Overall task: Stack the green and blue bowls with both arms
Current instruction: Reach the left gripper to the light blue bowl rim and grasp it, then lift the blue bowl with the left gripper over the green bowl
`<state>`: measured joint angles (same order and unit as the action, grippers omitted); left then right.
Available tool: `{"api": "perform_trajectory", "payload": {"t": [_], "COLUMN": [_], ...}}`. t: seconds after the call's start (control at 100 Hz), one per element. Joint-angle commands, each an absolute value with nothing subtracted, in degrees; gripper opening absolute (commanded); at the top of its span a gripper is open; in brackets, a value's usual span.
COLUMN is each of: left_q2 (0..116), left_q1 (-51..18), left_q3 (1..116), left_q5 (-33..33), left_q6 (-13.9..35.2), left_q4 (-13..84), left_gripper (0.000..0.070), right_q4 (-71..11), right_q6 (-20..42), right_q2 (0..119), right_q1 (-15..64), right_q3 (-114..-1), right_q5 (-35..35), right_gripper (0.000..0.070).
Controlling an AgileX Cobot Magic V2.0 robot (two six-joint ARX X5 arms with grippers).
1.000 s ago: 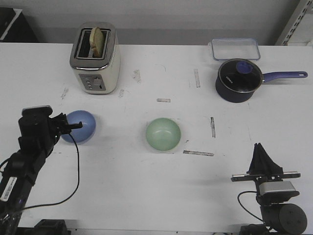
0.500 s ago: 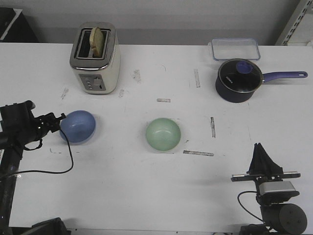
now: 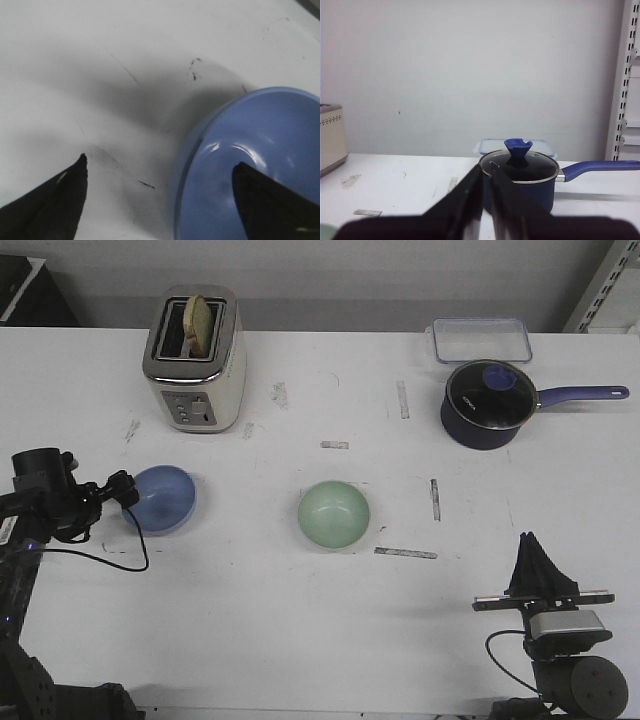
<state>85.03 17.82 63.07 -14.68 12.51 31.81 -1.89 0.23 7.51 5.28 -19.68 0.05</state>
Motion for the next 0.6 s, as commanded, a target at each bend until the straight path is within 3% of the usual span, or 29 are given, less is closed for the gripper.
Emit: {"api": "perform_trajectory", "payload": {"t": [0.0,0.16,0.33,0.4,0.51,0.59], "left_q2": [87.3,90.7,91.5,91.5,91.5,91.4], "left_q1": [17.3,15.2,14.3,14.3,14.3,14.3], "left_q3": [64.0,64.0,64.0,64.0,64.0,64.0], "left_q5": [-14.8,-14.8,-14.8,-14.8,-14.8,-14.8], "left_q6": [11.4,11.4,11.5,11.6,11.5,11.5], "left_q4": [31.7,31.7,31.0,30.7,31.3,31.8], "left_gripper": [0.0476,0.0464,0.0201,0.0155,0.0144,0.0065], "right_q4": [-1.3,-1.3,-1.3,-1.3,-1.3,-1.3], "right_q6": [0.0,0.0,0.0,0.0,0.0,0.0], "right_q2": [7.5,7.5,7.5,7.5,7.5,7.5], "right_q1": [5.4,5.4,5.4,5.4,5.4,5.4], "right_q3": [-19.9,-19.9,-19.9,-19.9,-19.9,-19.9], "right_q5": [0.0,0.0,0.0,0.0,0.0,0.1], "right_gripper": [0.0014,0.0014,0.0014,0.0014,0.0014,0.0014]}}
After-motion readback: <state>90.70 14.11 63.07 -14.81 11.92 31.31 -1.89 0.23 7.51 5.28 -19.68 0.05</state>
